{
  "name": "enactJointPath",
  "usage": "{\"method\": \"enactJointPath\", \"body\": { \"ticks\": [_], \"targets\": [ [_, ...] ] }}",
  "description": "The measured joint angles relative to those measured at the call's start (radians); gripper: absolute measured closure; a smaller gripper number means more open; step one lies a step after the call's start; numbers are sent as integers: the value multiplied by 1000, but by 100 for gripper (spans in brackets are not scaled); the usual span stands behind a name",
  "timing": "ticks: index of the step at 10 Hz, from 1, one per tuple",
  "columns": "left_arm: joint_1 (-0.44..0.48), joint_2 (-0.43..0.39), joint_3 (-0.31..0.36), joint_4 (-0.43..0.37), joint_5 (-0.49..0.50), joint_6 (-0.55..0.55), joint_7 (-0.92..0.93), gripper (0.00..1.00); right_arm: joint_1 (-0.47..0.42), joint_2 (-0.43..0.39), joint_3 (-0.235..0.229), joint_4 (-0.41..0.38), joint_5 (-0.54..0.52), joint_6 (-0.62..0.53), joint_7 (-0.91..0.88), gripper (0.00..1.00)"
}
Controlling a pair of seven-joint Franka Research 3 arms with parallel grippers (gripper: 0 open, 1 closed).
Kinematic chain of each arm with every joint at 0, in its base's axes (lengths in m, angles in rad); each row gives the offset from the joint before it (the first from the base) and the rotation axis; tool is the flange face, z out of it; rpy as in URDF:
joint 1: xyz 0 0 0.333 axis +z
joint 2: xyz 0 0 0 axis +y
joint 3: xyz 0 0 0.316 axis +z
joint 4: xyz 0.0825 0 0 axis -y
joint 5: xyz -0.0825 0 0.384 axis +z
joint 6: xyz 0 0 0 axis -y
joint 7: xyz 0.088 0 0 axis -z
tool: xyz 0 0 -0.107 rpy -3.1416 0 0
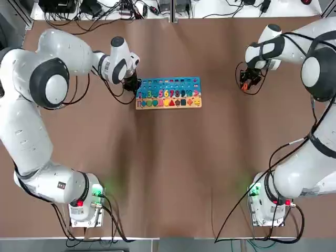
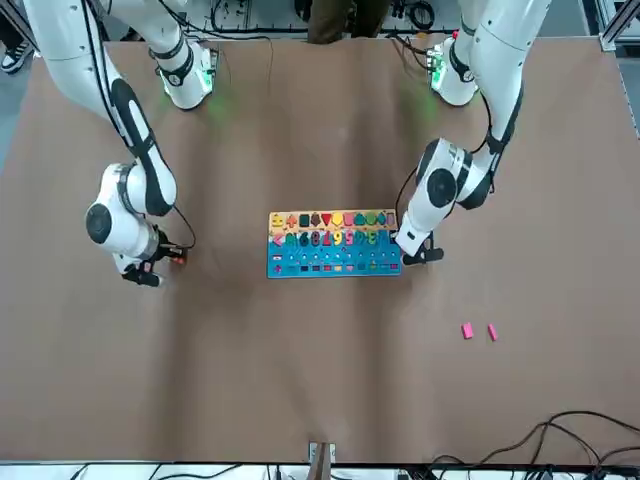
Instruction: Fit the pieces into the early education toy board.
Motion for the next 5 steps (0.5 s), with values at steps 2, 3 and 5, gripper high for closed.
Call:
{"method": "enactJointPath", "body": {
  "ticks": [2, 3, 5],
  "targets": [
    [-24, 7, 1, 11, 1, 0, -21, 99, 0, 0, 1, 2, 0, -6, 0, 52],
    [-37, 11, 2, 17, 1, 1, -32, 99, 0, 0, 1, 2, 0, -6, 1, 53],
    [-59, 17, 1, 26, 1, 1, -45, 99, 0, 0, 1, 4, 0, -7, 1, 52]
  ]
}}
